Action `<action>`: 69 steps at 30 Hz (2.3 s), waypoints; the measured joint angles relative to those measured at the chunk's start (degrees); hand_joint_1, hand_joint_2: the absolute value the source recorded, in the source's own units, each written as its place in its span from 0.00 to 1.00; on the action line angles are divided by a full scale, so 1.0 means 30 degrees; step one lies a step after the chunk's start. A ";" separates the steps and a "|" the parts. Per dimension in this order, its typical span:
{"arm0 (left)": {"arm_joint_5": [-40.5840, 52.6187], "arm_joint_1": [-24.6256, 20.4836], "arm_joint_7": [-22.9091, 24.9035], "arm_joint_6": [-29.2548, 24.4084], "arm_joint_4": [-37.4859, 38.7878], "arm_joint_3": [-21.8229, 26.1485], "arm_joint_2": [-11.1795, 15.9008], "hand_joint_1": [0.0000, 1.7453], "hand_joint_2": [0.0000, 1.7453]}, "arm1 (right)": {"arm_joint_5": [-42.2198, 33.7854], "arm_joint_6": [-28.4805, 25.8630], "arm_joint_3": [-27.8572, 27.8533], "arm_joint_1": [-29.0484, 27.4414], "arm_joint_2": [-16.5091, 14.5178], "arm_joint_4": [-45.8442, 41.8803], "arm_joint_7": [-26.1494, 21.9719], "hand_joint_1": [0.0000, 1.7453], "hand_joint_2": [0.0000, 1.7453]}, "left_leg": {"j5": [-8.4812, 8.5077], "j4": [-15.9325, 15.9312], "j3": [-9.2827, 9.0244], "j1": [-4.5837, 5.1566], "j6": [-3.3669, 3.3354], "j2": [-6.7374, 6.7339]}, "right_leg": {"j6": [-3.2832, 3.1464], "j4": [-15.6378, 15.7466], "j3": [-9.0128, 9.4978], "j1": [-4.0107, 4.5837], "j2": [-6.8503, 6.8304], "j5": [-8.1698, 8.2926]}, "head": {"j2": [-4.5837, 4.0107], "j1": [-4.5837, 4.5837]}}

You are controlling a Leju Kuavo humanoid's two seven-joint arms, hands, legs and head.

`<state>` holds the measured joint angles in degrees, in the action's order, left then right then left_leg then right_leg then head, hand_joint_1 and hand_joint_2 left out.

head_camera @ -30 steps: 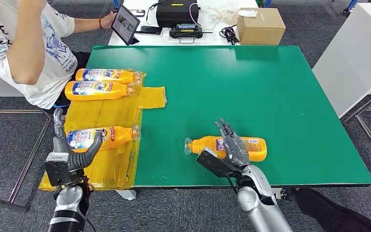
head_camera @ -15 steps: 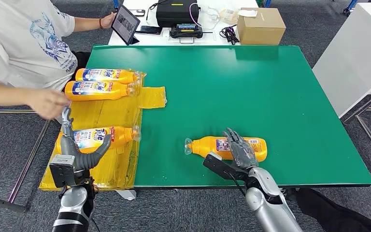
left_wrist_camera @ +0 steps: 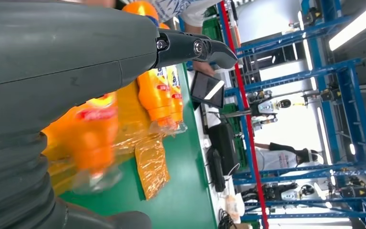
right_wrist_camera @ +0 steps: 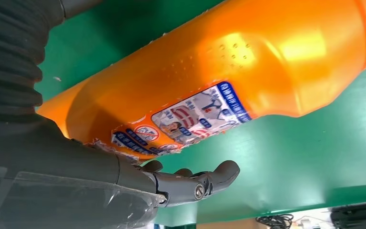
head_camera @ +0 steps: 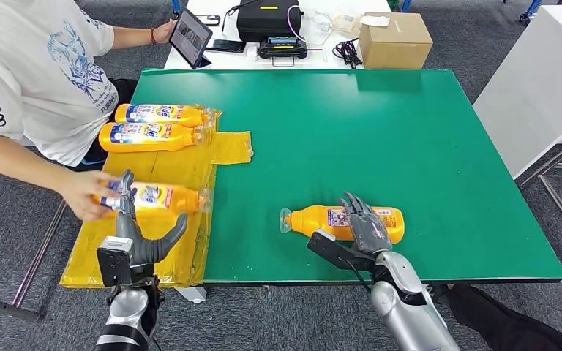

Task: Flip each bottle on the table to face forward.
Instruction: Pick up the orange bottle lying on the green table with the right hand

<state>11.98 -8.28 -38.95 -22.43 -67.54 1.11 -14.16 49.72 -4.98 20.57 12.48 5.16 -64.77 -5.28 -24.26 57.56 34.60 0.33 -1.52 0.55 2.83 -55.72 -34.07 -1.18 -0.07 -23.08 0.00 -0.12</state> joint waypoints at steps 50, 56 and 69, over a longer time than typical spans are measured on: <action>-0.0599 -0.0680 0.0000 0.0905 0.1621 0.0148 -0.0007 0.00 1.00 | -0.0144 0.1464 0.1849 0.3108 0.0603 0.3920 0.0681 0.00 1.00 | 0.0001 -0.0001 -0.0198 -0.0003 0.0000 -0.0046 | -0.0003 0.0012 0.0161 0.0005 0.0012 0.0010 | 0.0000 0.0002; -0.0594 -0.0698 0.0000 0.0907 0.1756 0.0147 -0.0007 0.00 1.00 | -0.0171 0.1501 0.1874 0.3177 0.0626 0.4071 0.0699 0.73 1.00 | 0.0001 0.0000 -0.0221 -0.0001 -0.0001 -0.0044 | -0.0002 0.0014 0.0183 0.0004 0.0012 0.0010 | 0.0000 -0.0002; -0.0648 -0.1346 0.0000 0.1047 0.2752 -0.0013 -0.0007 0.00 1.00 | -0.2699 0.4759 0.2479 0.4011 0.2300 0.4586 -0.0535 1.00 1.00 | -0.0012 0.0001 -0.0331 0.0001 -0.0018 0.0003 | 0.0006 0.0033 0.0266 0.0004 0.0004 -0.0010 | 0.0000 0.0000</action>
<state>10.04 -12.32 -38.95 -19.29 -59.28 1.07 -14.19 41.62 9.29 28.01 24.52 12.06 -51.01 -6.88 -24.30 57.56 33.60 0.33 -1.57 0.56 2.85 -55.62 -33.27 -1.17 -0.06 -23.11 0.00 -0.12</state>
